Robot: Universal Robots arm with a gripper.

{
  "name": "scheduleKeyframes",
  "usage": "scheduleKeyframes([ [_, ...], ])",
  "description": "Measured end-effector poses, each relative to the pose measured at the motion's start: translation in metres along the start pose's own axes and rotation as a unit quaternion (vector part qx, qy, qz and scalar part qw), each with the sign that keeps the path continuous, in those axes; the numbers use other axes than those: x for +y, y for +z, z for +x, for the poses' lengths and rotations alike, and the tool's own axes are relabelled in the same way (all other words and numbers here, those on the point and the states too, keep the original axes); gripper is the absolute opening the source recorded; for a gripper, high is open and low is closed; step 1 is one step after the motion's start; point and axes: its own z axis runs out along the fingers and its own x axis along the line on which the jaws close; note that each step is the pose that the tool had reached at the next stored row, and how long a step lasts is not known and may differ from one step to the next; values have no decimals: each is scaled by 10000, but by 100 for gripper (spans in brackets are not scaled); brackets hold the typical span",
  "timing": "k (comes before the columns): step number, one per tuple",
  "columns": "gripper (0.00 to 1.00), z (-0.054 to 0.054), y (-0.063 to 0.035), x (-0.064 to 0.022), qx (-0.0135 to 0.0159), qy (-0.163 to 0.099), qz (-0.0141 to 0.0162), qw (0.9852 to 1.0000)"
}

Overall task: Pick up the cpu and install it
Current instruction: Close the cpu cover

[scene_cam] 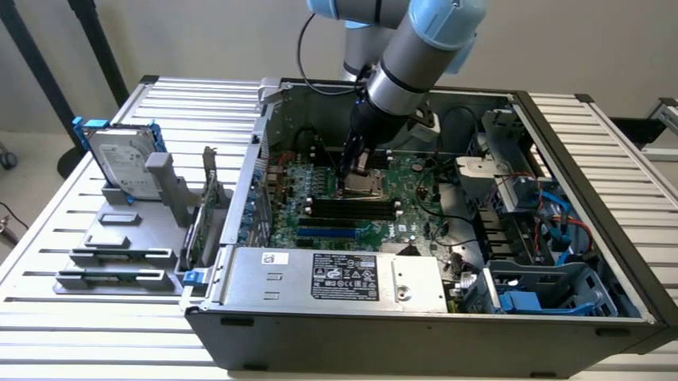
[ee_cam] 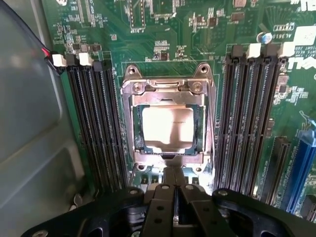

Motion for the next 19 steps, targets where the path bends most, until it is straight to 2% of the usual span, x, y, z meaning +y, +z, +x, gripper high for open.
scheduleKeyframes([
  [5,11,-6,57,18,67,-22,5,10000],
  [7,11,-8,75,24,83,-28,6,10000],
  [14,11,-15,113,30,110,-37,9,9999],
  [19,11,-24,129,32,117,-40,9,9999],
])
